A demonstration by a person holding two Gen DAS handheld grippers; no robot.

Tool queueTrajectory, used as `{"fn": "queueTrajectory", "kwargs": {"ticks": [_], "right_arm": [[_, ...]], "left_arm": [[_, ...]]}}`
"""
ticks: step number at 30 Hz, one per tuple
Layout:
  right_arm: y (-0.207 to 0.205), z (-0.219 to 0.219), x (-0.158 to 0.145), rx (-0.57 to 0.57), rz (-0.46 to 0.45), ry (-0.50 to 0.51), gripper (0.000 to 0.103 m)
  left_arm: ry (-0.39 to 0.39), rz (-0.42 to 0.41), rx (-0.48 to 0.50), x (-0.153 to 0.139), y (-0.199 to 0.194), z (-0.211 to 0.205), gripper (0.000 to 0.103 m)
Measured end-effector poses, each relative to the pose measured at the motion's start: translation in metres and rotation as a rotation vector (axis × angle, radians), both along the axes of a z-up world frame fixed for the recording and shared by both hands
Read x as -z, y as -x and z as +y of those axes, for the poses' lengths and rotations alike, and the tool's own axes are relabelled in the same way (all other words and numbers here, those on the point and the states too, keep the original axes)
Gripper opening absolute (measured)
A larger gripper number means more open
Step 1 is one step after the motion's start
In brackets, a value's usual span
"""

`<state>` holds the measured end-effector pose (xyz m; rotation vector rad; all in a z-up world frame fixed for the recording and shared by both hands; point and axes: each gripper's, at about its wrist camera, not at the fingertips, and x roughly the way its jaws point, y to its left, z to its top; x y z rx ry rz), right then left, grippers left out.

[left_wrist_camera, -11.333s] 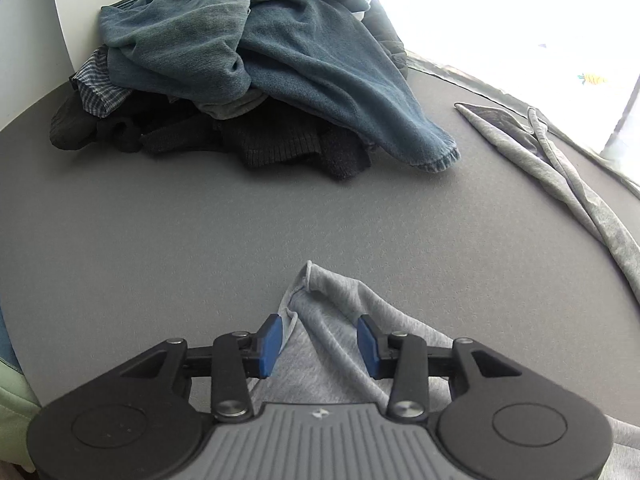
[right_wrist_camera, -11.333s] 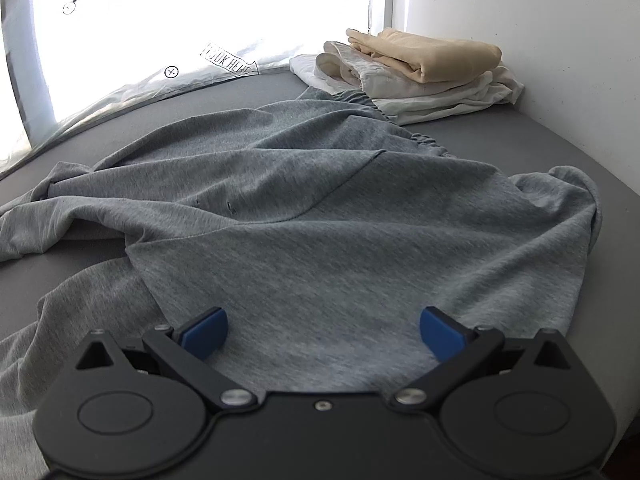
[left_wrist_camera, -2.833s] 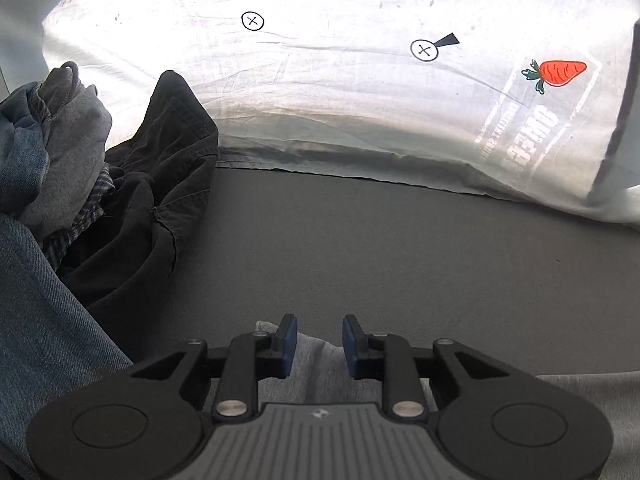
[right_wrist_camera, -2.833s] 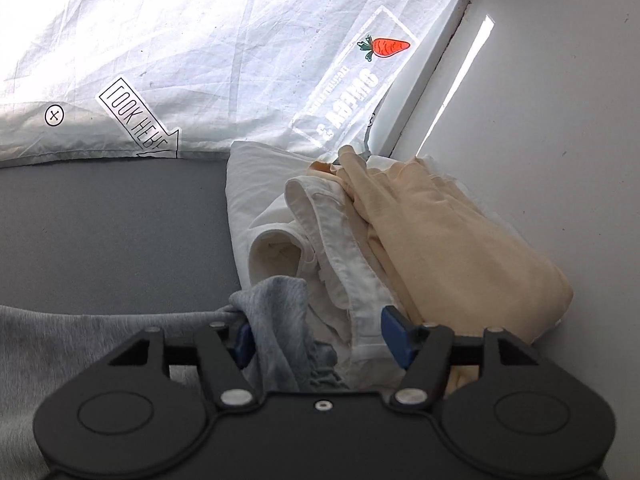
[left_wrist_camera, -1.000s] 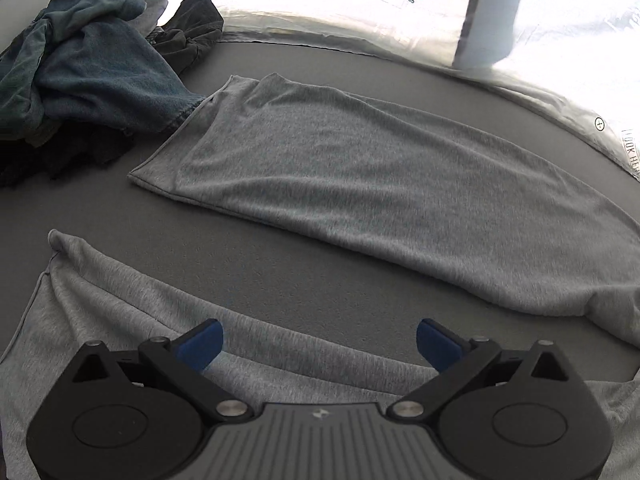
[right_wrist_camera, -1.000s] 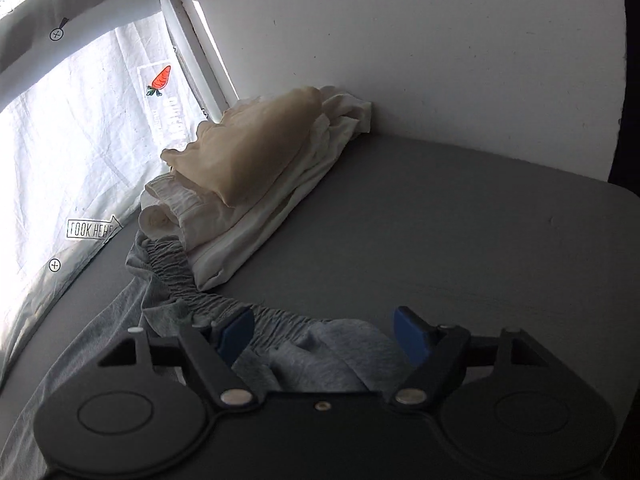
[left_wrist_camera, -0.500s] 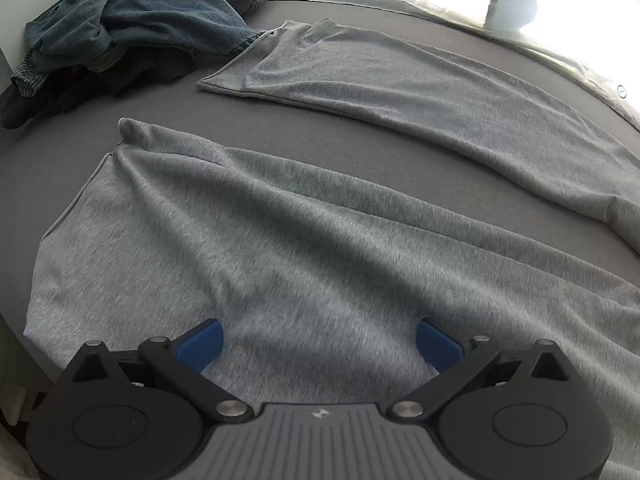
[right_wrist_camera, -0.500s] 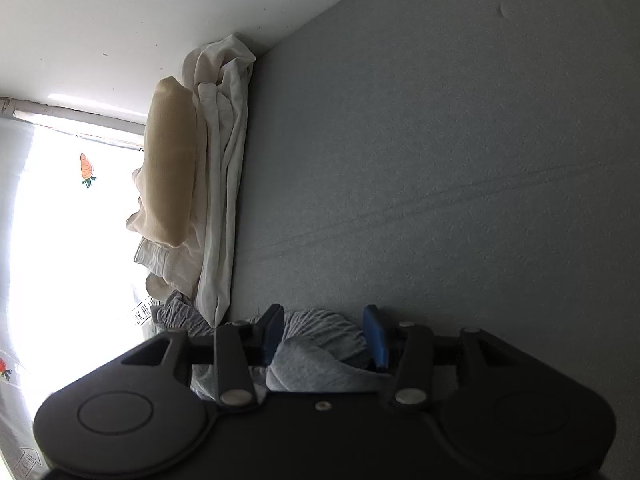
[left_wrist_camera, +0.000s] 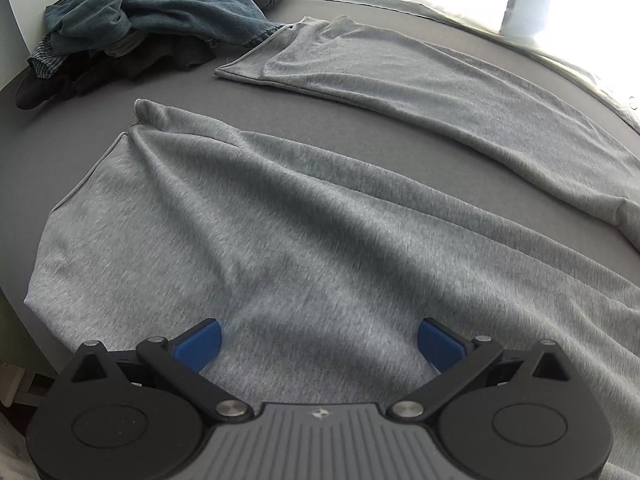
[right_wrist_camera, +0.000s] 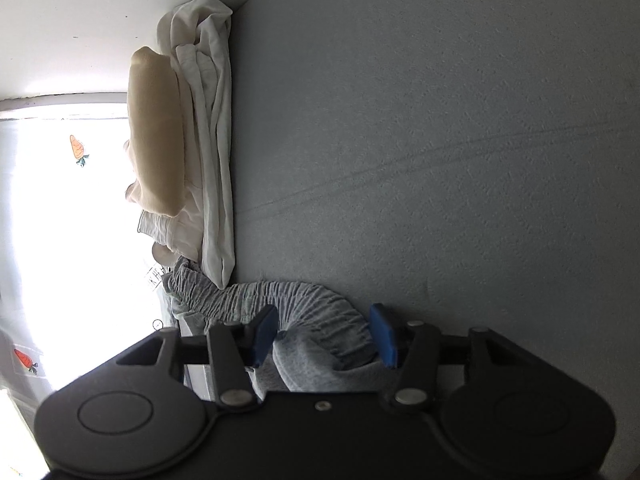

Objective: Fold clothes

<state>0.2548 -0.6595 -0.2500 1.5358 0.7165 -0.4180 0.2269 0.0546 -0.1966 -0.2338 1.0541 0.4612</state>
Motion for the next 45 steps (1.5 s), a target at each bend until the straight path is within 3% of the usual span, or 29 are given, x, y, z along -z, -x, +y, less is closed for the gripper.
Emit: {"fn": "queueTrajectory", "kwargs": {"ticks": [5, 8, 9, 15, 18, 21, 22, 30, 31, 34, 36, 37, 38, 40, 42, 45], "right_arm": [[0.005, -0.001, 0.004, 0.001, -0.006, -0.031, 0.052], [0.002, -0.004, 0.010, 0.005, -0.061, -0.070, 0.068], [0.003, -0.007, 0.014, 0.010, -0.084, -0.096, 0.069], [-0.008, -0.010, 0.031, 0.004, -0.155, -0.209, 0.064], [-0.016, -0.007, 0.028, -0.012, -0.132, -0.160, 0.053], [-0.030, -0.004, 0.009, -0.077, -0.160, -0.025, 0.021], [-0.036, -0.003, 0.001, -0.102, -0.175, 0.029, 0.017], [-0.005, 0.025, -0.119, -0.243, -0.440, 0.746, 0.011], [-0.001, 0.028, -0.129, -0.268, -0.442, 0.831, 0.011], [-0.005, 0.031, -0.113, -0.417, -0.180, 0.985, 0.012], [-0.014, 0.022, -0.080, -0.490, 0.057, 0.919, 0.012], [-0.013, 0.020, -0.070, -0.509, 0.104, 0.898, 0.013], [-0.010, 0.021, -0.061, -0.516, 0.136, 0.881, 0.014], [0.004, 0.026, -0.052, -0.463, 0.117, 0.862, 0.041], [0.012, 0.029, -0.049, -0.393, 0.071, 0.806, 0.059], [0.015, 0.039, -0.047, -0.302, 0.061, 0.748, 0.059]], "left_arm": [[-0.002, -0.006, 0.002, 0.001, 0.001, 0.000, 0.103], [-0.004, -0.012, 0.004, 0.001, 0.002, 0.000, 0.103], [-0.005, -0.014, 0.005, 0.001, 0.002, 0.001, 0.103], [-0.007, -0.021, 0.007, 0.001, 0.003, 0.001, 0.103], [-0.008, -0.024, 0.009, 0.001, 0.004, 0.002, 0.103], [-0.011, -0.028, 0.008, 0.001, 0.005, 0.001, 0.103], [-0.012, -0.029, 0.007, 0.001, 0.005, 0.001, 0.103], [-0.022, -0.049, 0.008, 0.003, 0.008, 0.002, 0.103], [-0.024, -0.054, 0.007, 0.003, 0.008, 0.002, 0.103], [-0.031, -0.063, -0.002, 0.003, 0.009, 0.000, 0.103], [-0.028, -0.060, 0.001, 0.003, 0.008, 0.000, 0.103], [-0.024, -0.055, 0.004, 0.003, 0.007, 0.002, 0.103], [-0.019, -0.049, 0.008, 0.002, 0.006, 0.003, 0.103], [-0.008, -0.038, 0.014, 0.001, 0.004, 0.005, 0.103], [0.010, -0.035, 0.024, -0.001, 0.005, 0.009, 0.103], [0.030, -0.075, -0.003, -0.009, 0.015, 0.018, 0.103]]}}
